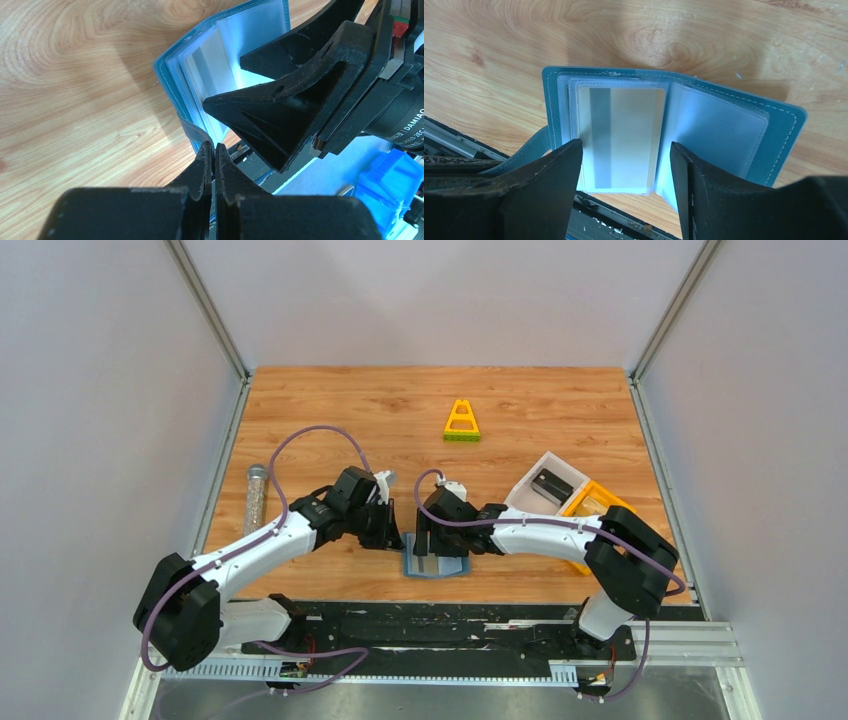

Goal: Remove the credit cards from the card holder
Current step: Open the card holder at the center of the board.

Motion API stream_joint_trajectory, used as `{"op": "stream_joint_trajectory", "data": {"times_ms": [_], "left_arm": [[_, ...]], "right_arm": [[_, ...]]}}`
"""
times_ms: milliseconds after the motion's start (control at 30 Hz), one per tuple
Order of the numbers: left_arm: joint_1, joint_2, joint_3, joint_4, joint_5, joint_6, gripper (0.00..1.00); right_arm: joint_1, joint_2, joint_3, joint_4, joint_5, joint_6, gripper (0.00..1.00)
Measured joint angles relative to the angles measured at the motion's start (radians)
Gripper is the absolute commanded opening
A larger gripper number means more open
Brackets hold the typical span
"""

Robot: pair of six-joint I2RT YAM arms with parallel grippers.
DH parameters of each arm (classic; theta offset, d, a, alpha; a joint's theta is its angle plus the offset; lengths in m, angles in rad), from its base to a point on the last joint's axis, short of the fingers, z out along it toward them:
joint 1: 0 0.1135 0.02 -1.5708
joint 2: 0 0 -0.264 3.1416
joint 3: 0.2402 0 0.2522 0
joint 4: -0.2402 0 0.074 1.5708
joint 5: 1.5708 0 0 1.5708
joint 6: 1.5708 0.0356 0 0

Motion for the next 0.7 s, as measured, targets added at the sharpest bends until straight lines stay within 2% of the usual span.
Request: {"op": "stream_joint_trajectory", "data": {"times_ms": [333,700], "left_arm": [[0.0,0.0,0.0,0.0,-0.003,0.002,0.0],[0.0,0.0,0.0,-0.008,-0.009,0.004,0.0]], "right_arm": [[0.0,0.0,0.0,0.0,-0.006,0.0,0.7],[0.0,0.006,0.0,-0.014,0.017,0.01,0.64]]}}
